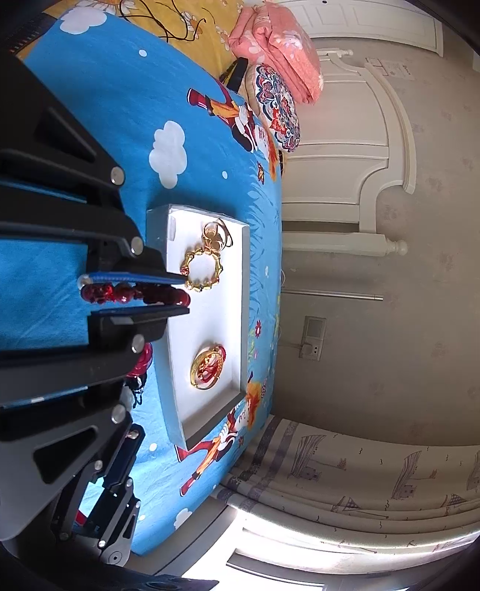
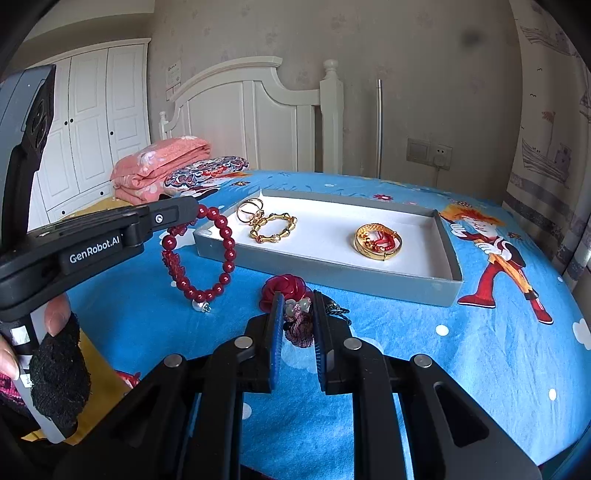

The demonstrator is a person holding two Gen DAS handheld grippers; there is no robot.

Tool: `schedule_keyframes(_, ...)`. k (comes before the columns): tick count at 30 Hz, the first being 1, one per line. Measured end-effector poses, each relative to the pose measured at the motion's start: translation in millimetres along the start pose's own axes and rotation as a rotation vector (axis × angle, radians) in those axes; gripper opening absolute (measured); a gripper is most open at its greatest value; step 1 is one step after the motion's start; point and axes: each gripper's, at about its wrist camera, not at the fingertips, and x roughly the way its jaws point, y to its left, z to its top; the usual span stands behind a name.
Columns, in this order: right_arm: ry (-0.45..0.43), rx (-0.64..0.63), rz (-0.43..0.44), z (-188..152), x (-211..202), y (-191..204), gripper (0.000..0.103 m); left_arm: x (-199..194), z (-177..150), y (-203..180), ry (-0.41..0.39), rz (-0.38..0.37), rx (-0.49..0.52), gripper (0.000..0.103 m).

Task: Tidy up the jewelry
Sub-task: 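Carry the bead bracelet and crystal pendant with both tools over the white tray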

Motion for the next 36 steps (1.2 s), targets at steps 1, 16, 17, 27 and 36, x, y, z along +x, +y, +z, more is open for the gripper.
schedule_keyframes(1,-0.004,0.002,-0.002,0.6,-1.5,0.2,0.015,-0.7,-1.0,-0.5,0.001,0.002,0.0,0.011)
schedule_keyframes(16,-0.079,0.065,-0.073,19.5,-20.4,-9.1,0.015,-15.0,-13.1,-17.7,-0.049,0.07,0.036,0.011)
schedule_keyframes(17,-0.08,0.063,-0.075,21.3,-20.4,-9.2,0.015,-15.4,-13.6,-18.5,-0.051,0.073,0.038,0.011)
schedule_keyframes(27,-0.084,0.076,-0.082,22.7,-20.1,-14.4,0.015,-14.8,-12.8,-18.8,-0.057,0.085,0.042,0.011)
schedule_keyframes(36,-0.062,0.087,-0.086,56.7,4.7,-34.4,0.015,4.3,25.8,-20.5,-0.049,0.02,0.051,0.01)
